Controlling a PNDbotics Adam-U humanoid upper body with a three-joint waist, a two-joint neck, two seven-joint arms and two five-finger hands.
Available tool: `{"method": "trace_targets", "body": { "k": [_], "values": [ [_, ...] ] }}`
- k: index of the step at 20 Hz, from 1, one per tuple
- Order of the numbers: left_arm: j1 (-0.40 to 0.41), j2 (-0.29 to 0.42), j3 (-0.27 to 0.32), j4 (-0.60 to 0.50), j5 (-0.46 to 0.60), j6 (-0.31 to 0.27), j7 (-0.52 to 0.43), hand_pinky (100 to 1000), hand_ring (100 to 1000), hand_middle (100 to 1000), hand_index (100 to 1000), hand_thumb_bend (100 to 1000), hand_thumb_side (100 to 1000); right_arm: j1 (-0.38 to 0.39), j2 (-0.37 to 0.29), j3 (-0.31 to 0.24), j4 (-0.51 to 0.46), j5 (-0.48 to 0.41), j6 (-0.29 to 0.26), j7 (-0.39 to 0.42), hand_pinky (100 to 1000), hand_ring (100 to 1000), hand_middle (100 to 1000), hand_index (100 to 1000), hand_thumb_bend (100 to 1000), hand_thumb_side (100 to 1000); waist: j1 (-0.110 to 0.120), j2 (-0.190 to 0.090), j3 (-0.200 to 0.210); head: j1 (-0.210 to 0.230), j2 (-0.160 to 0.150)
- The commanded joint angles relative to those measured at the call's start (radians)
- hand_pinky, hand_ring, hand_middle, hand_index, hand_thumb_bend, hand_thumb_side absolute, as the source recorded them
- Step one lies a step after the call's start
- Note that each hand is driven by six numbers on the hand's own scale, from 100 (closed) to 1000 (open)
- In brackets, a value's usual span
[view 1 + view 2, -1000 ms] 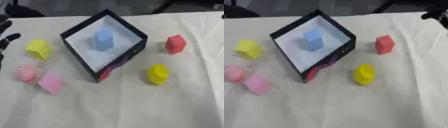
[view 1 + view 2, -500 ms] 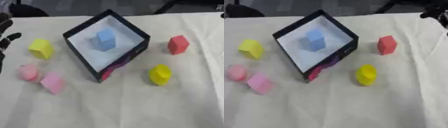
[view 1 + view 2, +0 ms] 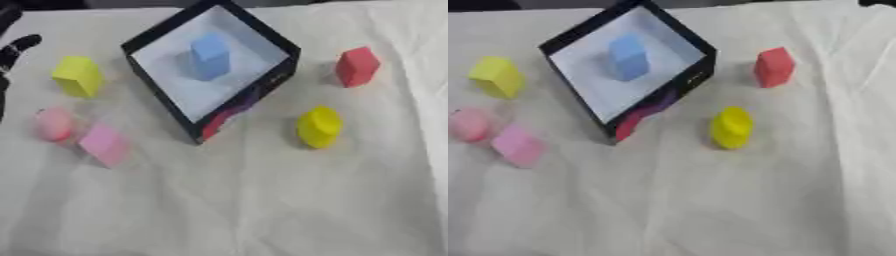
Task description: Pick up objects on the table and place them in the box.
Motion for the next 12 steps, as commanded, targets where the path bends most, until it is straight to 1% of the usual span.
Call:
{"method": "trace_targets", "body": {
  "k": [1, 4, 6, 7, 8, 9, 12],
  "values": [
    [0.000, 0.035, 0.011, -0.017, -0.004, -0.002, 0.001, 793, 944, 820, 820, 106, 761, -0.023, -0.102, 0.016, 0.021, -0.003, -0.058, 0.019, 921, 744, 723, 846, 100, 438, -0.019, -0.039, -0.002, 0.008, 0.008],
    [0.007, 0.040, 0.011, -0.015, -0.011, -0.003, -0.001, 793, 945, 820, 820, 106, 764, -0.037, -0.174, 0.042, 0.043, -0.003, -0.111, 0.035, 920, 756, 741, 854, 100, 388, -0.024, -0.039, -0.005, 0.012, 0.007],
    [0.012, 0.043, 0.010, -0.014, -0.012, 0.000, -0.003, 793, 946, 819, 819, 117, 777, -0.048, -0.231, 0.067, 0.058, 0.003, -0.149, 0.054, 918, 764, 748, 858, 100, 340, -0.028, -0.038, -0.007, 0.014, -0.001],
    [0.013, 0.044, 0.009, -0.013, -0.009, 0.003, -0.005, 793, 947, 820, 819, 117, 777, -0.055, -0.258, 0.080, 0.068, 0.007, -0.169, 0.066, 915, 768, 749, 858, 100, 301, -0.029, -0.037, -0.007, 0.015, -0.005],
    [0.015, 0.045, 0.009, -0.014, -0.006, 0.005, -0.008, 793, 947, 820, 819, 117, 777, -0.064, -0.293, 0.096, 0.077, 0.016, -0.192, 0.084, 913, 770, 750, 858, 100, 278, -0.031, -0.037, -0.007, 0.015, -0.011],
    [0.016, 0.047, 0.009, -0.016, -0.005, 0.006, -0.010, 793, 947, 820, 819, 116, 777, -0.074, -0.326, 0.112, 0.086, 0.026, -0.218, 0.101, 907, 773, 754, 861, 100, 226, -0.032, -0.036, -0.007, 0.015, -0.017],
    [0.019, 0.050, 0.008, -0.017, -0.006, 0.009, -0.014, 794, 949, 820, 819, 113, 782, -0.108, -0.417, 0.156, 0.104, 0.055, -0.299, 0.144, 898, 784, 764, 866, 100, 181, -0.037, -0.033, -0.007, 0.015, -0.030]
  ]
}}
